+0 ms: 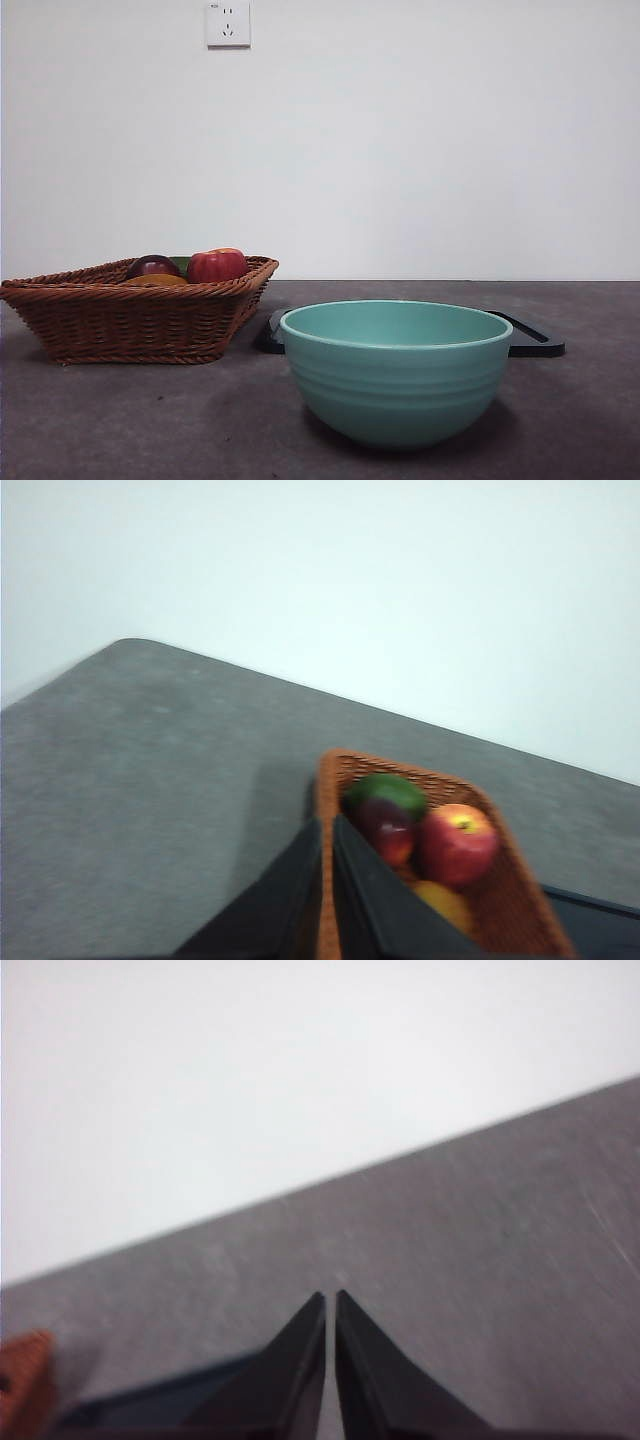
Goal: Pick up the wifruite, put it on the bowl, pick up the plate, put it on desk
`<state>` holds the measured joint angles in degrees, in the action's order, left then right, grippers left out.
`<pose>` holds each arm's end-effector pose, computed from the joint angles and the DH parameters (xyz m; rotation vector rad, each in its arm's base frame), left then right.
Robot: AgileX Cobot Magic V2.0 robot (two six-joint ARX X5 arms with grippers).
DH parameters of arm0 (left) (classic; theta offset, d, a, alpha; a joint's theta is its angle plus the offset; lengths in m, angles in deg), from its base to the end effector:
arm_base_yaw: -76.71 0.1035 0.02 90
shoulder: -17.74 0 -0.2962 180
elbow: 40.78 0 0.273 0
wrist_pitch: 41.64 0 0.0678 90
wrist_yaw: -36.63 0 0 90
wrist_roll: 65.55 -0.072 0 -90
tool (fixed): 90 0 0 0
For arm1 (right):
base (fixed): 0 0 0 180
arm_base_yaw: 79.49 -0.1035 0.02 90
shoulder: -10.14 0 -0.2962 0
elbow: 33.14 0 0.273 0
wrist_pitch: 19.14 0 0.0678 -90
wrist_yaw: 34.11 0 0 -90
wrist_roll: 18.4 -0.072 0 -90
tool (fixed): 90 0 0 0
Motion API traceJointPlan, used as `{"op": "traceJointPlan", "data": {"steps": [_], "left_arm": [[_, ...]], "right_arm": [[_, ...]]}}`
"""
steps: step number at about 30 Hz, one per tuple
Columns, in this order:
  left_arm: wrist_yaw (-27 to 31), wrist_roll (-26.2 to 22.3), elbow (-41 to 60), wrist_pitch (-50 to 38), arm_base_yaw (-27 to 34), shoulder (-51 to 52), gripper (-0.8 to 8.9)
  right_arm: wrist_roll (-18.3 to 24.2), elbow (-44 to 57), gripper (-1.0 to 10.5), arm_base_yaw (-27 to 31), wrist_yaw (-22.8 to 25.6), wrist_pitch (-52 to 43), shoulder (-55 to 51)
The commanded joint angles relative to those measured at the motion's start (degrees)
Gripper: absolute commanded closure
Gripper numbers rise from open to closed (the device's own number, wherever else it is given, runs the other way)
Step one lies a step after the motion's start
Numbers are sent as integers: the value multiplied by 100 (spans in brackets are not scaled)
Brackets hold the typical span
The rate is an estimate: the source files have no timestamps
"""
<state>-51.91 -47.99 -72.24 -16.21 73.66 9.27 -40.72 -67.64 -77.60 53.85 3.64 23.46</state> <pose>0.1179 -0.0044 0.2478 -0.3047 0.0465 -0.0210 0.1260 -0.0016 0.2665 0.3905 0.0281 -0.0029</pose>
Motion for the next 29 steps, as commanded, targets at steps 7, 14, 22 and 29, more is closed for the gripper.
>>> {"op": "traceJointPlan", "data": {"steps": [7,14,22,29], "left_arm": [[-863,310,-1829,590,-24,-1589,798],[-1537,306,-3147,1145,-199,-2662,798],[-2087,107,-4205,1851,-737,-3445,798],[-2774,-358,-4793,2382,-1196,-4006,798]], "right_arm": [[-162,-1799,937,-326,-896,1209,1539],[256,-3156,937,-774,-1239,2295,2402],[748,-4317,937,-1408,-1690,2997,3018],[1703,-4892,937,-1687,-1867,3724,3379]]}}
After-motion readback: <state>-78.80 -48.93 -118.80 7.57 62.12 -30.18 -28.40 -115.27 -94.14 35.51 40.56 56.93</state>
